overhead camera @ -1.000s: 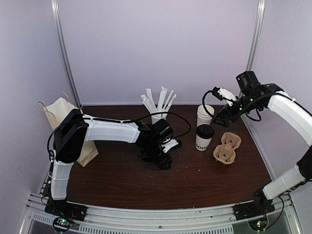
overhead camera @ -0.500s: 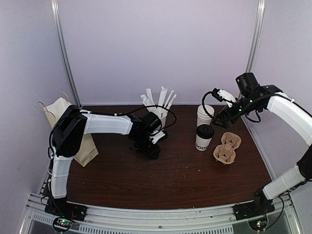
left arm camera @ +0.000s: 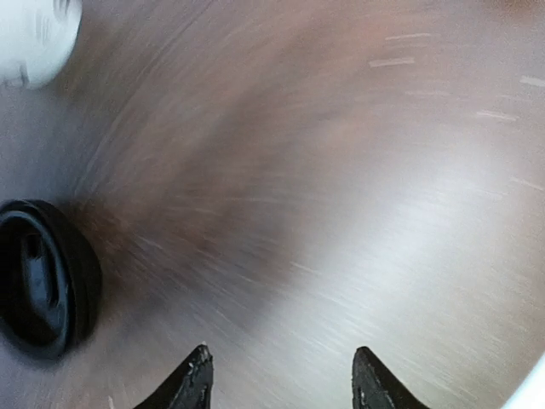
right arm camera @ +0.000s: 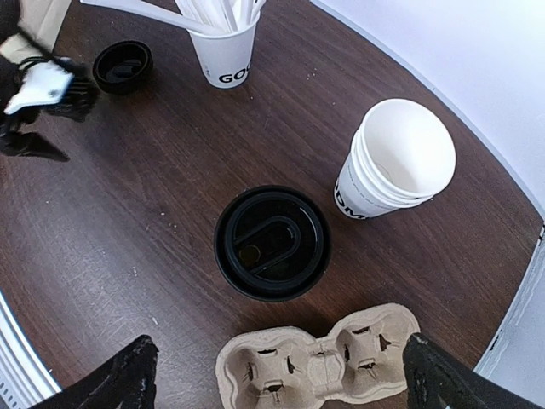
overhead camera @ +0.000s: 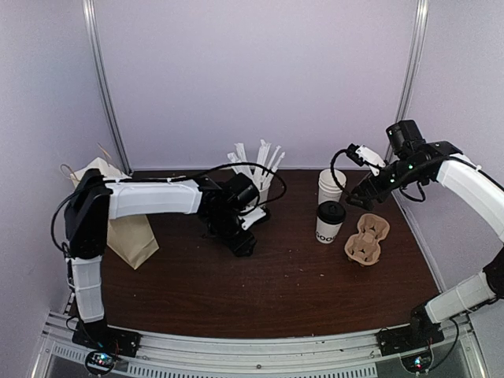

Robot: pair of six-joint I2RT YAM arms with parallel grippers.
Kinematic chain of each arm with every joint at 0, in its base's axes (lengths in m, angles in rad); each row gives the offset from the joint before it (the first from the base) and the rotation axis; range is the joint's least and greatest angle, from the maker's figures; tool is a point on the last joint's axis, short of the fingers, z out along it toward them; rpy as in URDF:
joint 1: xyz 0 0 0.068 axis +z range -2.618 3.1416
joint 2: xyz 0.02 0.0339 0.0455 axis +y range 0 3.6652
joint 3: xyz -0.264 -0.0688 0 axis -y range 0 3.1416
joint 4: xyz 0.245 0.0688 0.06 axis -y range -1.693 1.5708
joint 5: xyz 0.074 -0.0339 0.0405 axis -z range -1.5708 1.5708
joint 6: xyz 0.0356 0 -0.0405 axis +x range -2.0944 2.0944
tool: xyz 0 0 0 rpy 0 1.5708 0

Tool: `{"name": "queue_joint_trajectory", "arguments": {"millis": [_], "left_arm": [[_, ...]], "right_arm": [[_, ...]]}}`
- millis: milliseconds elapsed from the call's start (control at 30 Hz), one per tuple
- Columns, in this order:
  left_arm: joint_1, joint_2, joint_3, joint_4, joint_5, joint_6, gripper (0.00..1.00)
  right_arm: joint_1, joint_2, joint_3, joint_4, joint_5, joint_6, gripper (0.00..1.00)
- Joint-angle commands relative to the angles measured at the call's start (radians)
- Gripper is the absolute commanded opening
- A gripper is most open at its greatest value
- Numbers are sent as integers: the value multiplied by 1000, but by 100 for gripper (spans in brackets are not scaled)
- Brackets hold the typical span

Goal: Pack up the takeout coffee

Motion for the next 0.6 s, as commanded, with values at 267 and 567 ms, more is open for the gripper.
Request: {"name": "queue_joint_trajectory", "arguments": {"millis": [267, 567], "left_arm": [[-117, -558, 55, -474, -255, -138, 72], [151, -706, 159, -828, -567, -310, 91]], "right_arm": [[-14, -9, -5, 3, -134, -19, 100], [-13, 4, 5, -42, -256, -46, 100]]}}
